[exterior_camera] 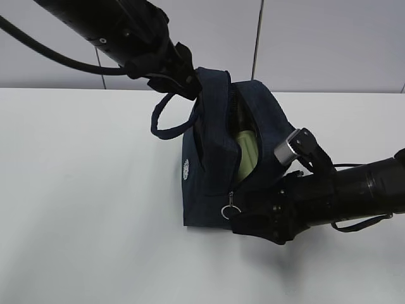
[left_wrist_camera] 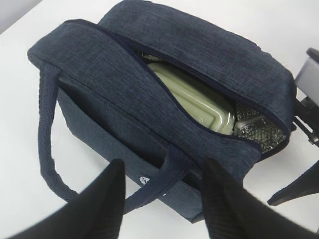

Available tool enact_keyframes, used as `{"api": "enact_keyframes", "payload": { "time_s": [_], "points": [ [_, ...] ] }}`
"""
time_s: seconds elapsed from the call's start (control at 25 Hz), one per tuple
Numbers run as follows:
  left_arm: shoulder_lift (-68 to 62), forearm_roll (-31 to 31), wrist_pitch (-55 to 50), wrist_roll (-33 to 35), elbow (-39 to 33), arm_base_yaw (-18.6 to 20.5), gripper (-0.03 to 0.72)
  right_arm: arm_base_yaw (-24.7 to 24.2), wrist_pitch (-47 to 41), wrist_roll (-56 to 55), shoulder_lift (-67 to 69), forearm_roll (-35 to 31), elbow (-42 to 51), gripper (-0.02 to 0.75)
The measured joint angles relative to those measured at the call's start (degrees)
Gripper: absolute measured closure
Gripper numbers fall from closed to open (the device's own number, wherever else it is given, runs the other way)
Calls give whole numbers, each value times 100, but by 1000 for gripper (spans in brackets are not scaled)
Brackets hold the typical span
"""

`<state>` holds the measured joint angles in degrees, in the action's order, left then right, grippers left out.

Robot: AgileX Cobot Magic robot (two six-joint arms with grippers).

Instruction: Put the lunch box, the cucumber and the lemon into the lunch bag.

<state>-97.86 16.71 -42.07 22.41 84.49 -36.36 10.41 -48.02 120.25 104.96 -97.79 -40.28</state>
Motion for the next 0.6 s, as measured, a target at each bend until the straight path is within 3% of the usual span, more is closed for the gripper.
{"api": "enact_keyframes", "payload": {
  "time_s": [0.6],
  "points": [
    [0, -27, 14, 0, 0, 0, 344, 229, -40, 203, 41, -148, -4, 232]
  ]
}}
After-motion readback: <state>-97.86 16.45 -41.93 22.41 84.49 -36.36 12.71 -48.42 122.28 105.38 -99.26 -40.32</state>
